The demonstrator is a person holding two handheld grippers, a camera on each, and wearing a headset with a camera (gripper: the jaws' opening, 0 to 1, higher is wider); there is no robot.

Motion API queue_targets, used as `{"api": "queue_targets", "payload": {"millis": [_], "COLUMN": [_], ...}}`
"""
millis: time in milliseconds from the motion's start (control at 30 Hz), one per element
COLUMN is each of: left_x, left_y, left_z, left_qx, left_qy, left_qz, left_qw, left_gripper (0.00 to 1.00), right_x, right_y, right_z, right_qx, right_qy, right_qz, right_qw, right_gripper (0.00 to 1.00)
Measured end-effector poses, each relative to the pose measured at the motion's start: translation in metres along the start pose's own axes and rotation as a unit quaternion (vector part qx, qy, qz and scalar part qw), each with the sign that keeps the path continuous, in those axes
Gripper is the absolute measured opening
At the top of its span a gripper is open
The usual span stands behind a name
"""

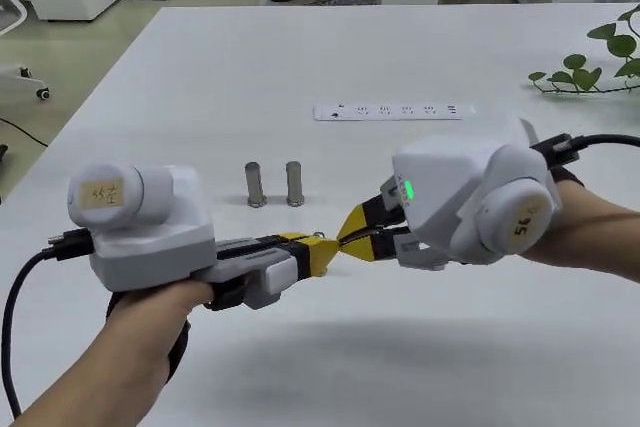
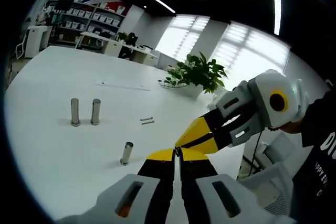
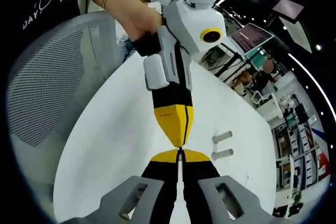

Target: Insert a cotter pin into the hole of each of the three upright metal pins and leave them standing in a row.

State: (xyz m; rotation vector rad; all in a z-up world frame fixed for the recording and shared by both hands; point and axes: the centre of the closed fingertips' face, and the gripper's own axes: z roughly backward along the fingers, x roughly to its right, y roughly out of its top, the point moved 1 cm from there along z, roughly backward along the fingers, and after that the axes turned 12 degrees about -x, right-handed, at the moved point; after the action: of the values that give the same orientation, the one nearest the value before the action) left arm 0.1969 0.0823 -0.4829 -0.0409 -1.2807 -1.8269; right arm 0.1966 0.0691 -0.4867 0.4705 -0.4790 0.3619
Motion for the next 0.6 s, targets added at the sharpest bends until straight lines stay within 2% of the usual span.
{"api": "queue_targets", "payload": {"millis": [67,133,233,267,500,600], "left_x": [0.0007,0.0016,-0.0005,-0.0002,0.0019,0.002], "left_y": [0.0001,-0.0012,-0.001,-0.0023,-0.0006,0.0009], "left_z": [0.0006,0.0008,0.0011,0.001,0.002,0.0027], "left_qx": [0.001,-0.001,-0.002,-0.006,-0.002,0.001], "left_qy": [0.001,0.006,0.013,0.014,0.027,0.026], "left_qz": [-0.005,-0.028,-0.045,-0.059,-0.121,-0.134], "left_qw": [1.0,0.9996,0.9989,0.9981,0.9923,0.9906], "left_gripper": [0.0,0.0,0.0,0.0,0.0,0.0], "right_x": [-0.0001,-0.0013,-0.0023,-0.0028,-0.0018,-0.0006], "right_y": [0.0004,0.0008,0.001,0.0012,0.0014,0.0], "right_z": [0.0002,0.0001,-0.0007,-0.0009,-0.0006,0.0002], "right_qx": [0.001,0.001,0.002,0.002,0.009,0.01], "right_qy": [0.0,0.001,-0.002,0.0,0.0,0.002], "right_qz": [-0.001,0.002,0.002,0.002,-0.021,-0.032], "right_qw": [1.0,1.0,1.0,1.0,0.9997,0.9994], "right_gripper": [0.0,0.0,0.0,0.0,0.0,0.0]}}
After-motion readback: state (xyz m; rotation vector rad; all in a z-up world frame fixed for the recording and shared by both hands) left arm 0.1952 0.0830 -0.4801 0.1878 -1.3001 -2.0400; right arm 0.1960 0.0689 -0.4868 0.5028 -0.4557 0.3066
